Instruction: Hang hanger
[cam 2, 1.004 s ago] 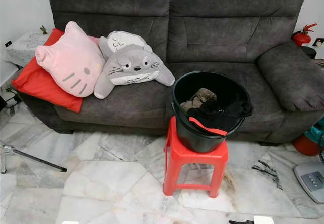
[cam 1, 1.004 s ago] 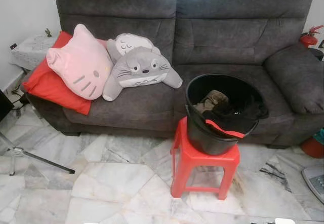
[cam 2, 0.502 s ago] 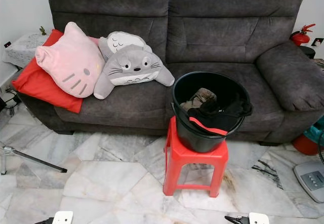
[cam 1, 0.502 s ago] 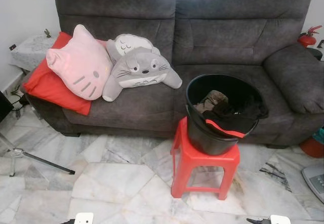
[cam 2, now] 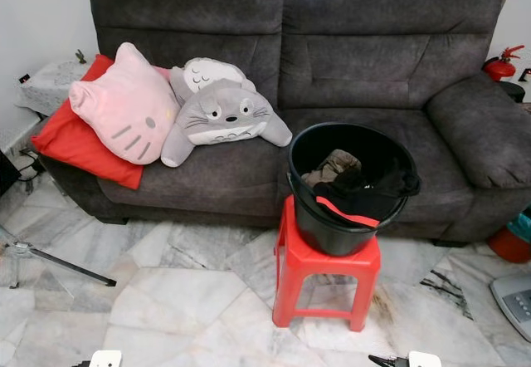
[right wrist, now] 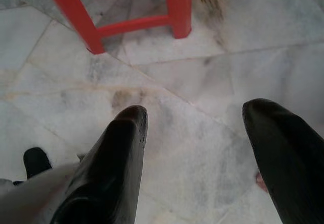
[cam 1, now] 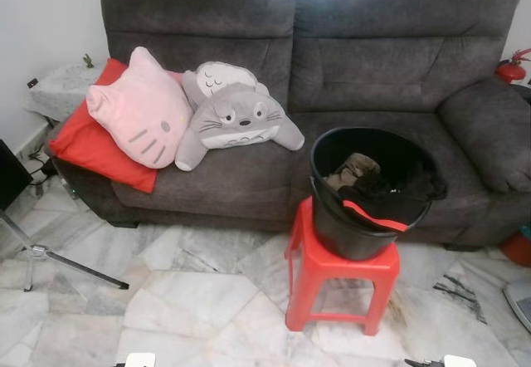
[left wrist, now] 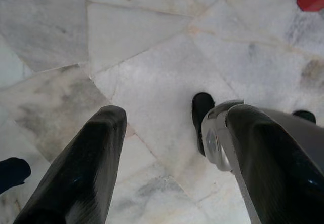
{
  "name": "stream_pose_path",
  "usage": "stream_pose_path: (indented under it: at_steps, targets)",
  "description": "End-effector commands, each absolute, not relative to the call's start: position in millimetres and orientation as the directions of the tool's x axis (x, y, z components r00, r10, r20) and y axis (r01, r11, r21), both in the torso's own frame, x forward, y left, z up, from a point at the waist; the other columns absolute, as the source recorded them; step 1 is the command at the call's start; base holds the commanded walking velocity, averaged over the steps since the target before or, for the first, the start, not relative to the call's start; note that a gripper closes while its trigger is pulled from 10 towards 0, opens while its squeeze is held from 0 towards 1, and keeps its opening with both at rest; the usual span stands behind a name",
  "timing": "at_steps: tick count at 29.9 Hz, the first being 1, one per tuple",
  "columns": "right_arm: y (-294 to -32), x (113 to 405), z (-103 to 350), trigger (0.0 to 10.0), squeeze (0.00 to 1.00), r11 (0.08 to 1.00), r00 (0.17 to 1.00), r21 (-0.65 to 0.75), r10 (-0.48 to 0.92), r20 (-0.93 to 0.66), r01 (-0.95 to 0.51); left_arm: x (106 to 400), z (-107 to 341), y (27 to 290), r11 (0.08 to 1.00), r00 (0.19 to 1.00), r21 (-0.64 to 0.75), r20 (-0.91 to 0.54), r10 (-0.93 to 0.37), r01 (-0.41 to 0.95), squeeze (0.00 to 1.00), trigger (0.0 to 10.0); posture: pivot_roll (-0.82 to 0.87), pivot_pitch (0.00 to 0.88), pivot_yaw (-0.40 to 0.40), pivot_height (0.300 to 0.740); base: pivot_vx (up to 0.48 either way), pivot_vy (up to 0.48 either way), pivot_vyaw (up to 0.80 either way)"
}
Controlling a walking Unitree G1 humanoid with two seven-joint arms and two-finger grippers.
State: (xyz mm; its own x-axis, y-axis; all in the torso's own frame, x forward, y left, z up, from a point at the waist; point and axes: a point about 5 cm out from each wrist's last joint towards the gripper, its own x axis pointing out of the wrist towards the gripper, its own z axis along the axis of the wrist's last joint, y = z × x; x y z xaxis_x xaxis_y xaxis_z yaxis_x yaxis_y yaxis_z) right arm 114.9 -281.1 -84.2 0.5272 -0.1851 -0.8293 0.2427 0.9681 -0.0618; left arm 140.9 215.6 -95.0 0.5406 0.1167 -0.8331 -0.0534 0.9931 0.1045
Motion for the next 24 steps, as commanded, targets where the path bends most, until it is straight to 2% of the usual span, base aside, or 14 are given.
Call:
stream_pose_path:
  at_steps: [1, 15, 19, 22, 24]
  targets:
    - [-279.1, 119.5, -83.5, 10.0, 0.00, 0.966, 0.540, -0.051, -0.185, -0.821, 0.252, 140.3, -95.2, 217.6, 0.993, 0.532, 0.111, -0.838, 0.121, -0.052, 0.00, 10.0, -0.06, 0.000, 0.006, 0.740, 0.326, 0.000, 0.00]
    - [-279.6, 124.1, -81.6, 10.0, 0.00, 0.961, 0.559, -0.055, -0.204, -0.804, 0.271, 142.7, -93.5, 223.9, 0.993, 0.525, 0.113, -0.843, 0.120, -0.045, 0.00, 10.0, -0.08, 0.000, 0.019, 0.740, 0.328, 0.000, 0.00]
    - [-281.0, 128.0, -78.9, 10.0, 0.00, 0.961, 0.585, -0.077, -0.224, -0.779, 0.265, 143.7, -93.5, 222.4, 0.993, 0.527, 0.111, -0.842, 0.117, -0.043, 0.00, 10.0, -0.09, 0.000, 0.021, 0.740, 0.000, 0.000, 0.00]
    - [-283.7, 133.0, -74.3, 10.0, 0.00, 0.961, 0.622, -0.147, -0.263, -0.737, 0.233, 142.7, -94.0, 222.1, 0.993, 0.523, 0.112, -0.844, 0.116, -0.040, 0.00, 10.0, -0.10, 0.000, 0.026, 0.740, 0.000, 0.000, 0.00]
    - [-284.7, 139.9, -68.8, 10.0, 0.00, 0.962, 0.671, -0.239, -0.265, -0.693, 0.134, 141.5, -94.6, 221.5, 0.993, 0.519, 0.112, -0.847, 0.115, -0.036, 0.00, 10.0, -0.10, 0.000, 0.028, 0.740, 0.000, 0.000, 0.00]
